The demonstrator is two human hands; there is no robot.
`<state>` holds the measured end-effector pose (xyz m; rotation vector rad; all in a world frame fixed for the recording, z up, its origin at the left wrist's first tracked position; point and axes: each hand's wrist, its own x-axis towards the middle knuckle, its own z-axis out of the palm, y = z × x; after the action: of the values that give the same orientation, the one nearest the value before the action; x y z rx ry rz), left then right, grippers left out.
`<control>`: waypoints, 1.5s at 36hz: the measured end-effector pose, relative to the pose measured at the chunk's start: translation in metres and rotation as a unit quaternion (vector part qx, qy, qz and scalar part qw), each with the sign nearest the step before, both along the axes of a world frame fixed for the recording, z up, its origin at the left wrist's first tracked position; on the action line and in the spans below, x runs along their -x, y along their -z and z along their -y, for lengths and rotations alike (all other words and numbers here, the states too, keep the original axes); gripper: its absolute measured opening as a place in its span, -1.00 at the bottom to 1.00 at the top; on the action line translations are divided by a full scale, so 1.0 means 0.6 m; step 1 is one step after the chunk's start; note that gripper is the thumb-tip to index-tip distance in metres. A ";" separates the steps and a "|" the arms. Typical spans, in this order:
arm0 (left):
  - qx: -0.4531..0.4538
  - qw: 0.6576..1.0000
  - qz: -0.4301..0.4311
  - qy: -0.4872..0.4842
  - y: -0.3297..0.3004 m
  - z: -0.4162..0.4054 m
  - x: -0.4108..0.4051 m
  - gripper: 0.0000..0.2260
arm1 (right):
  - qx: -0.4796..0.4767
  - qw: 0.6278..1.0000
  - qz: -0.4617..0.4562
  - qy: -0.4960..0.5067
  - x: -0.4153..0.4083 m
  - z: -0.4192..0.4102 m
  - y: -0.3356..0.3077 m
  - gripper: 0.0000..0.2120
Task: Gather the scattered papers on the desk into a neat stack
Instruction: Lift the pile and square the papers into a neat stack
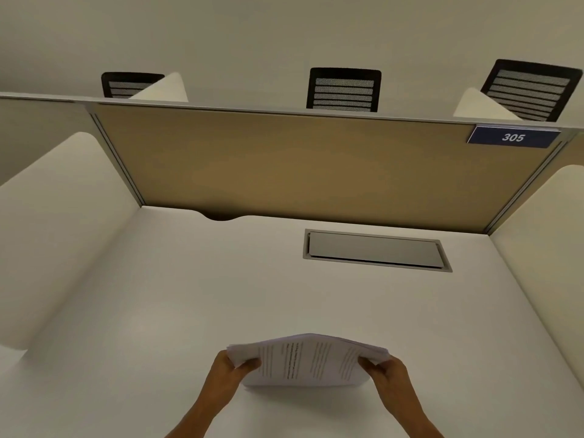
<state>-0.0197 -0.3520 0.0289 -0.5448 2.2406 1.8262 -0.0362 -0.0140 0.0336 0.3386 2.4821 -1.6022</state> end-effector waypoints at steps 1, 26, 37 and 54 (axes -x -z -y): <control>0.001 1.000 0.001 0.007 0.001 0.000 -0.001 -0.79 | -0.002 1.000 0.008 0.000 0.000 -0.001 0.001 -0.79; -0.001 0.999 -0.008 -0.051 -0.030 -0.023 0.001 -0.77 | 0.060 0.997 0.023 0.050 0.003 0.018 0.032 -0.78; -0.008 0.999 0.007 -0.033 -0.022 -0.033 -0.004 -0.78 | 0.060 0.996 0.020 0.057 -0.001 0.030 0.044 -0.70; -0.012 0.995 0.015 -0.093 -0.005 -0.059 -0.014 -0.79 | 0.059 0.997 0.014 0.057 -0.006 0.042 0.038 -0.73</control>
<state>-0.0111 -0.3166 0.0318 -0.7950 2.2120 1.9131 -0.0328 -0.0391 0.0108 0.4920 2.3736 -1.7655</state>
